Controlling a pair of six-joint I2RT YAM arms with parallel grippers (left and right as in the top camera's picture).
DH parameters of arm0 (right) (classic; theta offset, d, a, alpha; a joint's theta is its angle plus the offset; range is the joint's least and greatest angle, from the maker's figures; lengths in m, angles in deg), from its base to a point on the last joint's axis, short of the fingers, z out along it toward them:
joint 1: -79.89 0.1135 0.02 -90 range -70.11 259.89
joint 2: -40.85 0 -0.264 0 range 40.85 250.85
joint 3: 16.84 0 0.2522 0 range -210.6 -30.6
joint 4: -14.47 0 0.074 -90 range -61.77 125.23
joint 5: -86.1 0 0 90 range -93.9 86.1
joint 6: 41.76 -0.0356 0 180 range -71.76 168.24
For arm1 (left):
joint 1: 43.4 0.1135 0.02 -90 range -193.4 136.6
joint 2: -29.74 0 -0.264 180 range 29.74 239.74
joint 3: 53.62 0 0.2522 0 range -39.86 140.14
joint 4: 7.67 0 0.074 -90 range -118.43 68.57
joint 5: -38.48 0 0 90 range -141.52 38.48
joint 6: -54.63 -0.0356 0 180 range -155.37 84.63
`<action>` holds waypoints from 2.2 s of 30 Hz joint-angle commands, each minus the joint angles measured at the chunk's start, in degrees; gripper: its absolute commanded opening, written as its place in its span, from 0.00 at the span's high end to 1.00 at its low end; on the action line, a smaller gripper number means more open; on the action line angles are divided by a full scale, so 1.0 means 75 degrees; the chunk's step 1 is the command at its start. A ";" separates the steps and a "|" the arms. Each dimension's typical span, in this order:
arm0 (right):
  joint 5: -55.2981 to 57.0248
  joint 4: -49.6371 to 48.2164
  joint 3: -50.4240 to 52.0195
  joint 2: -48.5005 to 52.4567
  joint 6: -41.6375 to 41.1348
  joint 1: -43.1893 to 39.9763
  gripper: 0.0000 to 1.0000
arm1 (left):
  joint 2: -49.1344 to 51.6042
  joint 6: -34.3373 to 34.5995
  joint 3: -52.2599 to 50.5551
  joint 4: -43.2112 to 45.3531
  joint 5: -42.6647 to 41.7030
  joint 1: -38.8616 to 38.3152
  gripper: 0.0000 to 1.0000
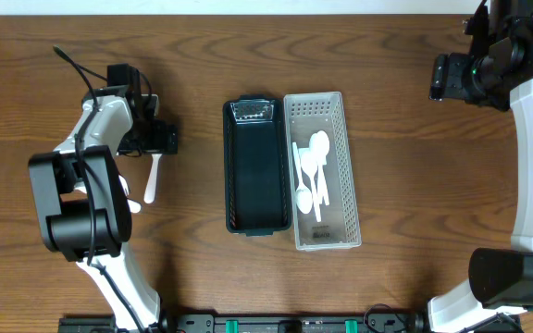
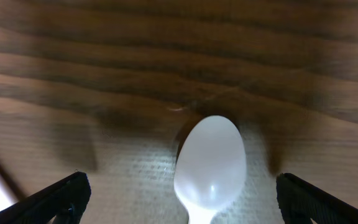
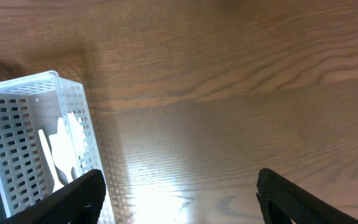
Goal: Pack container
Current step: 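Grasp the white spoon on the left with the left gripper, then carry the spoon with the left gripper and release it into the black basket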
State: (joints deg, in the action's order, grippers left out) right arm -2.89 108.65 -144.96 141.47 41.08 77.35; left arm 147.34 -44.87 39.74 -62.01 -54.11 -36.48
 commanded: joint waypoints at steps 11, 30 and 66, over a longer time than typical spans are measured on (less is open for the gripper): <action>0.0012 0.0029 -0.0029 0.0000 0.0079 -0.0020 0.20 | 0.0309 -0.0131 0.0020 -0.0061 0.0038 0.0003 0.32; 0.0070 0.0023 -0.0032 0.0000 0.0149 -0.0023 0.19 | -0.0134 -0.0122 0.0050 -0.0481 0.0044 -0.0006 0.90; -0.0399 -0.0093 -0.0032 0.0000 0.0393 -0.1565 0.16 | -0.0927 0.4342 0.2492 -0.2929 0.0227 -0.4438 0.94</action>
State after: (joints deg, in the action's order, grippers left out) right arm -5.20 108.06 -144.96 141.47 43.97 65.72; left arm 137.00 -13.30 58.82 -84.02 -52.63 -68.90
